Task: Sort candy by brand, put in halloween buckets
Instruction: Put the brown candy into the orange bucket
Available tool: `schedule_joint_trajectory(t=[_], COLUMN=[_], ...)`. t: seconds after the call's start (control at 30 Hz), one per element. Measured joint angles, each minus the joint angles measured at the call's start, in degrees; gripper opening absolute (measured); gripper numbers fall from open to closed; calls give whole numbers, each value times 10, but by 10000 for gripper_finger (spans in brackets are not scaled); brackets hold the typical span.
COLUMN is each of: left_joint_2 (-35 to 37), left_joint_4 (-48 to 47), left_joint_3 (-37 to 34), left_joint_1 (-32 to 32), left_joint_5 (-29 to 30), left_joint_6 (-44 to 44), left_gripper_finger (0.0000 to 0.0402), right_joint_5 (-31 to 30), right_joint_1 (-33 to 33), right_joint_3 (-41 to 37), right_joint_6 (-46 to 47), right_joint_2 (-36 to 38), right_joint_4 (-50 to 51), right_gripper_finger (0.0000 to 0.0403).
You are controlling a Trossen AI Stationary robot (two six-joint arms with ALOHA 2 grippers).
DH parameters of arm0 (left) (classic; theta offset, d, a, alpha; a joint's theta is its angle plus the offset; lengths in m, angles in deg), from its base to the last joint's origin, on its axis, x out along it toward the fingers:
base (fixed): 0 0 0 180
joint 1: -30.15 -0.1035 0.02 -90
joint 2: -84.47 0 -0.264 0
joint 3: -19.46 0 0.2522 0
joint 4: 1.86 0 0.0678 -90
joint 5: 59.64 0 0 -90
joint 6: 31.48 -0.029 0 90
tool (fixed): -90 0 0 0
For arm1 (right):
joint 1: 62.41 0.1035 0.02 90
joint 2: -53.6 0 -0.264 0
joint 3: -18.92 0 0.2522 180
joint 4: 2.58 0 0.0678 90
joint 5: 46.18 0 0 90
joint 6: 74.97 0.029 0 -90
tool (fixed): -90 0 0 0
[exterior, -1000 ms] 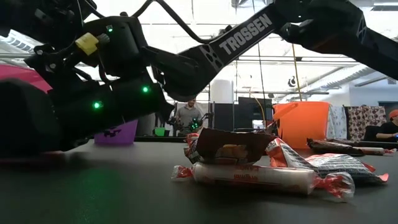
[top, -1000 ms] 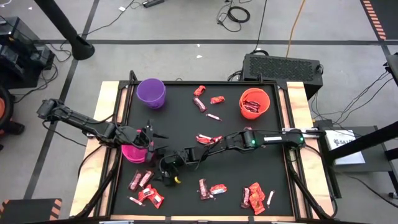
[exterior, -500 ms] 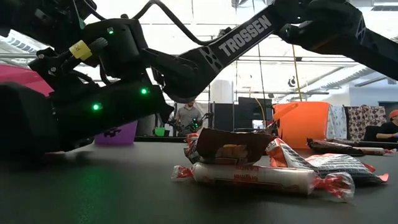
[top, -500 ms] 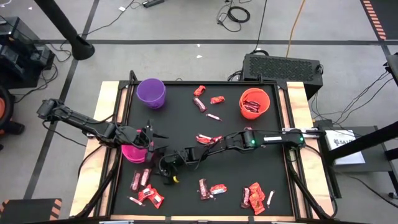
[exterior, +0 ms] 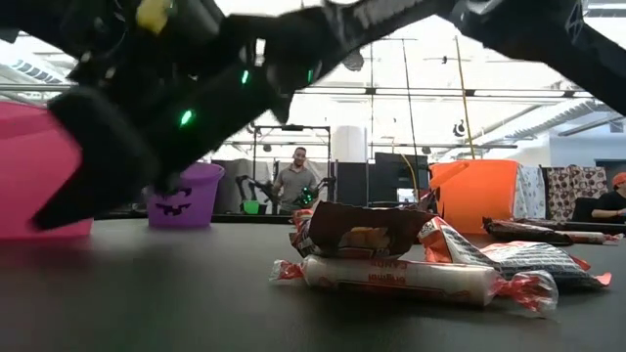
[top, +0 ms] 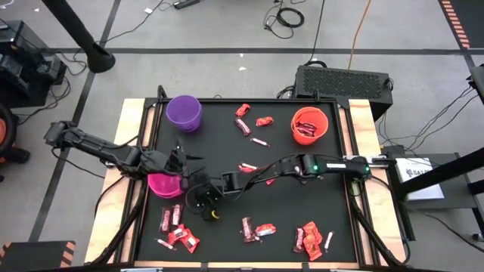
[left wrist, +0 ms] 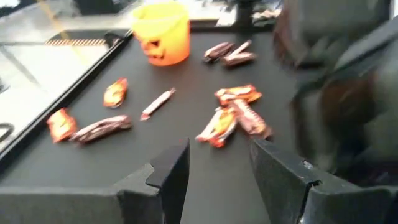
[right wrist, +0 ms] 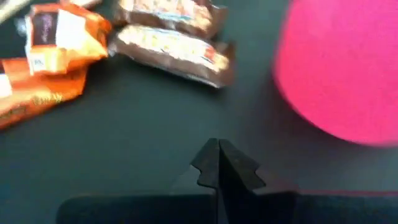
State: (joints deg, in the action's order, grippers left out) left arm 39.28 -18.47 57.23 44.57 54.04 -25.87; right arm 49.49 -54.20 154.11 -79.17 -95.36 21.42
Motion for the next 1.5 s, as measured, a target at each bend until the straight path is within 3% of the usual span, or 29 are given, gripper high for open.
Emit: schedule_joint_trajectory(t=[0.13,0.37,0.43,0.53,0.8,0.97,1.23,1.4,1.5], left_joint_2=[0,0,0,0,0,0,0,0,0], left_joint_4=[-62,-131,-148,-160,-157,-156,-155,-143,-129], left_joint_3=[31,47,47,47,47,47,47,47,47], left_joint_1=[-19,-32,-32,-32,-32,-32,-32,-32,-32], left_joint_5=[6,9,9,8,8,4,3,1,-3], left_joint_6=[10,21,31,44,45,54,61,61,61], left_gripper_finger=[176,176,176,176,176,176,176,176,176], right_joint_5=[-82,-118,-115,-108,-37,-38,-23,-18,26], right_joint_1=[-1,-1,-1,2,23,28,40,30,22], right_joint_3=[0,-4,-29,-87,-206,-222,-216,-216,-216], right_joint_6=[-24,-31,-26,-11,-12,-26,-76,-46,-24], right_joint_2=[49,110,131,152,138,103,57,41,26], right_joint_4=[118,288,286,199,-184,-339,-417,-461,-472], right_gripper_finger=[0,0,0,0,0,11,87,156,191])
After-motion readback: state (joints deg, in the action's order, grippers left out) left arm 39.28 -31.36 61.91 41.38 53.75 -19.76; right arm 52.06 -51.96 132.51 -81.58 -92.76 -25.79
